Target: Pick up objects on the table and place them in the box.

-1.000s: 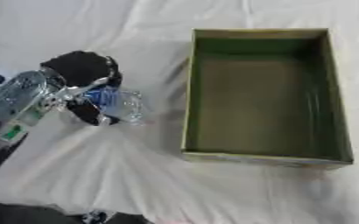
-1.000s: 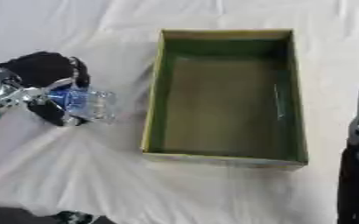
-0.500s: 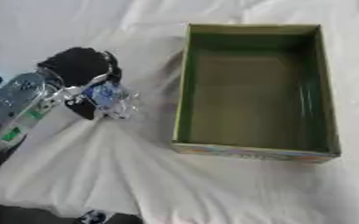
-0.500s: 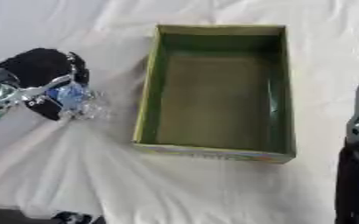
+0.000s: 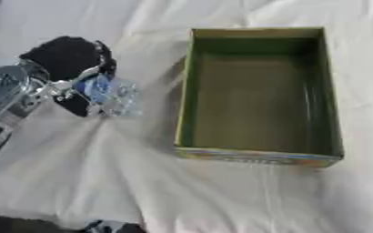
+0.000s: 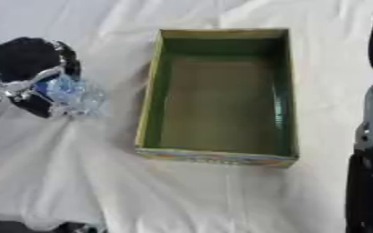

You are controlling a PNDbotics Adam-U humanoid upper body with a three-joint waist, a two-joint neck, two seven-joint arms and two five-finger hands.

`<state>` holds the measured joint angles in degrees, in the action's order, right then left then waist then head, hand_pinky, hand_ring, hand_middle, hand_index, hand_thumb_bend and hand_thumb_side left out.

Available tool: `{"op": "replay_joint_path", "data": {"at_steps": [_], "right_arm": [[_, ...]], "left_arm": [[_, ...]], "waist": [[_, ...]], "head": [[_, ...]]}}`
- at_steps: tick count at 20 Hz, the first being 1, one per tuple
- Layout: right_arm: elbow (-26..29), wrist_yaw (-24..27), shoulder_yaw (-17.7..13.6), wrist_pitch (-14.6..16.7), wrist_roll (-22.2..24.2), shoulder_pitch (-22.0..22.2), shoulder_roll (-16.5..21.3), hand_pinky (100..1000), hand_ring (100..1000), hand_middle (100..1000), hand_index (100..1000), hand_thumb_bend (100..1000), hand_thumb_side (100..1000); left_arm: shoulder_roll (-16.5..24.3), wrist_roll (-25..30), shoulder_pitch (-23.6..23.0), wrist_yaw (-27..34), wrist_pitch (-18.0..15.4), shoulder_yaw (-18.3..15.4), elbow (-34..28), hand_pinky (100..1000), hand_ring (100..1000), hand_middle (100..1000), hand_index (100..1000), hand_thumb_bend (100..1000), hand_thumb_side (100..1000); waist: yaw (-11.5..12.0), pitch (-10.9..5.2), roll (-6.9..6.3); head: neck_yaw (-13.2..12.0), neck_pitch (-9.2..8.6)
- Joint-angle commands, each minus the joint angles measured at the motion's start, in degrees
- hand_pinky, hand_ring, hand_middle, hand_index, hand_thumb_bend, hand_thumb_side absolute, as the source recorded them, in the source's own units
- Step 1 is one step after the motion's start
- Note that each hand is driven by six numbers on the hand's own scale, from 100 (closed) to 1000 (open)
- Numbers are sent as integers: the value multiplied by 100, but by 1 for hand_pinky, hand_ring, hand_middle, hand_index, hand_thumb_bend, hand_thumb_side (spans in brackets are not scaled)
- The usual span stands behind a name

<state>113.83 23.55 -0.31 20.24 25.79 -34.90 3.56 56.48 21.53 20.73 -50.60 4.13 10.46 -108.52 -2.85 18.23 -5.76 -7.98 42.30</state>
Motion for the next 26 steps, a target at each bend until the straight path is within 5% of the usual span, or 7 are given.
{"op": "replay_joint_path", "data": {"at_steps": [1, 13, 26], "right_arm": [[76, -27, 35, -48, 18, 19, 59, 666, 766, 841, 914, 100, 1000], [76, -34, 73, -115, 30, 144, 43, 666, 765, 841, 912, 100, 1000], [76, -58, 126, -151, 37, 193, -21, 665, 764, 840, 911, 100, 1000]], "left_arm": [[453, 43, 128, 176, 115, -290, -256, 100, 180, 486, 375, 232, 100], [839, 344, 399, 79, 31, -492, -411, 100, 186, 492, 383, 324, 100], [799, 749, 1259, 557, -237, -46, -436, 100, 193, 551, 399, 323, 100]], "waist": [[44, -182, -23], [105, -342, -107], [37, -456, -179]], "head": [[112, -18], [226, -81], [199, -96]]}}
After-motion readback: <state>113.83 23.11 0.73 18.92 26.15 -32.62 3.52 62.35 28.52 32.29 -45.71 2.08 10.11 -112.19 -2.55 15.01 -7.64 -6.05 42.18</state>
